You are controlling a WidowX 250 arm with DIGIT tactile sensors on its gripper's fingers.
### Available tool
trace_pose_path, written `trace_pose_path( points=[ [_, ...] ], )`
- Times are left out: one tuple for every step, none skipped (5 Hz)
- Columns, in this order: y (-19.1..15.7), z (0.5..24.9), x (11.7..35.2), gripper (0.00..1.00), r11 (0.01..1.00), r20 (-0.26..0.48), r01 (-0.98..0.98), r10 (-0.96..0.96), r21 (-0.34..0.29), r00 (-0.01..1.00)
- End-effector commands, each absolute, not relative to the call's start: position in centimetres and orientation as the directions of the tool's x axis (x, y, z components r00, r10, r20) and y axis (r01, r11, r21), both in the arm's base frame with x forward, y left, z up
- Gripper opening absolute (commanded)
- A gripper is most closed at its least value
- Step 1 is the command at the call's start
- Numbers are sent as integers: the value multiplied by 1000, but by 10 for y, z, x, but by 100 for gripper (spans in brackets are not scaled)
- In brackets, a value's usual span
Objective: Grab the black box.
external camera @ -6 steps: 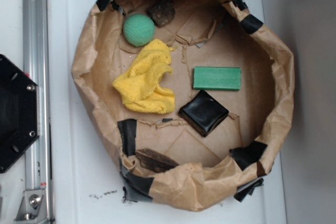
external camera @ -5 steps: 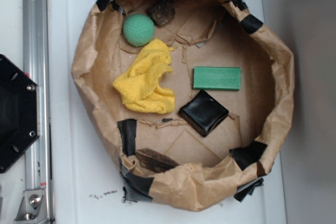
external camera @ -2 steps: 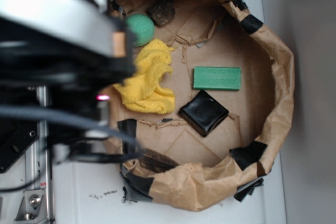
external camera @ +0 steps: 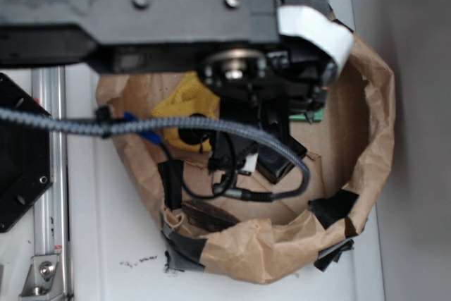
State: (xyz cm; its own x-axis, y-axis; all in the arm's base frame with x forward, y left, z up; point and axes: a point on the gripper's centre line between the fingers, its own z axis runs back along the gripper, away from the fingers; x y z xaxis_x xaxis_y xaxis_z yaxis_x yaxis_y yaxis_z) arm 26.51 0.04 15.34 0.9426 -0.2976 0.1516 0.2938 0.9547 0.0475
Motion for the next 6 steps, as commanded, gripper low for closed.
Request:
trace_pose_path(
  points=[
    [0,168,271,100,960,200,274,-281,62,939],
    [-7,117,284,100,918,64,380,-388,109,919],
    [-16,65,304,100,840,-52,516,-515,170,856],
    [-33,40,303,100,791,-24,599,-601,126,799],
    [-59,20,292,100,739,-30,670,-670,78,742],
    [-74,27,273,100,695,35,719,-719,-2,694]
  ],
)
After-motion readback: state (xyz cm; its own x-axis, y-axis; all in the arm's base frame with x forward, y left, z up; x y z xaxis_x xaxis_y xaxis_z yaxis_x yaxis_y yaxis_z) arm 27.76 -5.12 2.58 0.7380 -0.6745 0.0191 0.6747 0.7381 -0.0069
